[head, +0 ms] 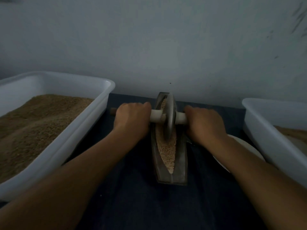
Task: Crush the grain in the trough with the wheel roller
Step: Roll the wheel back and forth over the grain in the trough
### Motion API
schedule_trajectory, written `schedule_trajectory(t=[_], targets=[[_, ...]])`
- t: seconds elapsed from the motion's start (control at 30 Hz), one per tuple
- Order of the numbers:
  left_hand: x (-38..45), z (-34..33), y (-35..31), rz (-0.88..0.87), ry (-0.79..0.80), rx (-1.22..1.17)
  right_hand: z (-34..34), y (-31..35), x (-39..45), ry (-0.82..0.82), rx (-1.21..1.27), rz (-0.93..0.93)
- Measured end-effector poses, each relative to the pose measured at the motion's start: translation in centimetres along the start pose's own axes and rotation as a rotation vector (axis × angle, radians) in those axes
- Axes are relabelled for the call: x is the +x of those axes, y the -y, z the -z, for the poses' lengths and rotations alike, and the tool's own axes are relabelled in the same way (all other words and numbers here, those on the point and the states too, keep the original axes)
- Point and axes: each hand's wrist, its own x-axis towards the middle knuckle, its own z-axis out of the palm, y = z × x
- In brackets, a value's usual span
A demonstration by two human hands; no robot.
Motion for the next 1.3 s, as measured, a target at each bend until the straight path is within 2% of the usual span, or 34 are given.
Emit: schedule_trajectory(t=[0.17,0.43,0.57,0.73,0.87,0.97,1.07,1.3], targets=[[-3.8,1.1,0.2,-0.021,-0.075,-0.049,2.5,1.0,-4.1,-0.058,0.03,0.056],[-6.2,2.8,-0.4,-0.13,-0.193,-0.015,3.9,0.8,-7.2,-0.011,0.076,0.06],[-4.5,1.6,-0.1,-0.118,-0.126,0.014,2.6,0.6,-5.5,-0.015,0.086,0.059],[-0.5,-0.4,0.4,-0.027,-0.042,-0.007,0.4,0.0,-0.8,-0.029,-0.022,0.032],[2.6,-1.0,0.3,0.012,-0.029,-0.012,-1.1,-0.7,2.3,-0.018,0.065,-0.006],[4.4,-0.8,0.0,0.027,-0.007,0.004,-1.7,-1.3,3.7,0.053,0.094,-0.019],[4.5,-0.8,-0.1,0.015,-0.015,0.026,-1.8,-1.5,4.0,0.111,0.115,-0.052],[1.3,0.2,-0.3,-0.005,0.007,0.033,-0.5,-0.2,0.3,0.008,0.051,-0.009]])
